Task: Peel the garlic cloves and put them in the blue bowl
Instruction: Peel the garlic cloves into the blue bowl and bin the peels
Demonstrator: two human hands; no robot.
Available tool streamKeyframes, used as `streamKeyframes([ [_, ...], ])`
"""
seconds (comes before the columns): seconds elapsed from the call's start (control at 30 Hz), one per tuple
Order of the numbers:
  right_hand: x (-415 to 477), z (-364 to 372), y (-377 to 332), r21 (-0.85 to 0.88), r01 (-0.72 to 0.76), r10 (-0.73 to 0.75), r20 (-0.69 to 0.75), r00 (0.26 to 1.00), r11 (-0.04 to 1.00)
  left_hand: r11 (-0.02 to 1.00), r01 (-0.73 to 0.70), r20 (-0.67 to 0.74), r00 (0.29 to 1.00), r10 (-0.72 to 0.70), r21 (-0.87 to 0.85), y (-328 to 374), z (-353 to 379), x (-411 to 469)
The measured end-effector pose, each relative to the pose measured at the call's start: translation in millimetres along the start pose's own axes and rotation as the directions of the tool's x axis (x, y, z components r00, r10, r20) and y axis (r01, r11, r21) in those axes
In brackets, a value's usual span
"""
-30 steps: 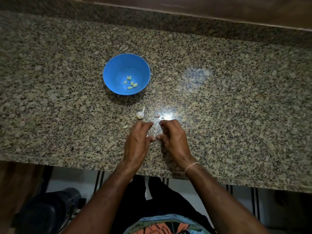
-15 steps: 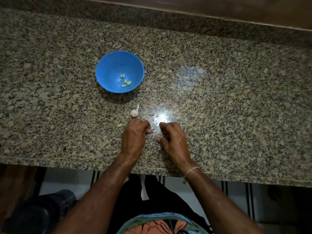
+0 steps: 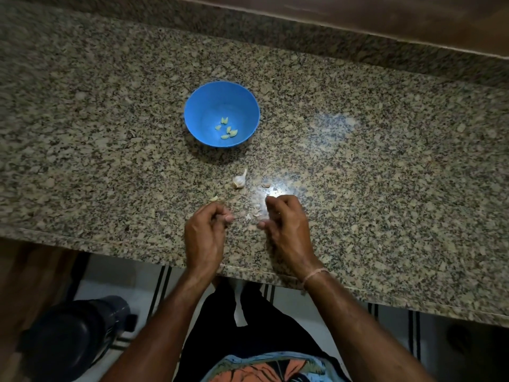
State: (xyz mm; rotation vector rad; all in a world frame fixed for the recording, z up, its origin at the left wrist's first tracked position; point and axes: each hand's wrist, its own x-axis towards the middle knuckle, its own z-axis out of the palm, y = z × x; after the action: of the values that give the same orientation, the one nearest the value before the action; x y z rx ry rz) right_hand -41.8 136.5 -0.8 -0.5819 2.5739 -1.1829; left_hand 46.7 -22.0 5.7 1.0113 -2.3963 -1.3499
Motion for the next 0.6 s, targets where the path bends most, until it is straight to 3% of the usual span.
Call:
streamKeyframes([
  [0.13, 0.2, 16.7, -14.4, -0.079, 0.024, -0.019, 0.062, 0.998, 0.997, 0.999, 0.034, 0.007, 0.999, -0.034, -0.016, 0.1, 3.8, -0.6],
  [0.33, 3.6, 31.1, -21.9, -0.065, 0.015, -0.019, -0.055, 0.998, 0.998, 0.998, 0.052, -0.003, 0.999, -0.052, -0.033, 4.2, 0.8, -5.4],
  [0.6, 9.9, 34.1, -23.6, -0.271, 0.065, -0.082, -0.051, 0.995, 0.960, 0.998, 0.069, 0.005, 0.998, -0.069, -0.015, 4.2, -2.5, -6.3],
])
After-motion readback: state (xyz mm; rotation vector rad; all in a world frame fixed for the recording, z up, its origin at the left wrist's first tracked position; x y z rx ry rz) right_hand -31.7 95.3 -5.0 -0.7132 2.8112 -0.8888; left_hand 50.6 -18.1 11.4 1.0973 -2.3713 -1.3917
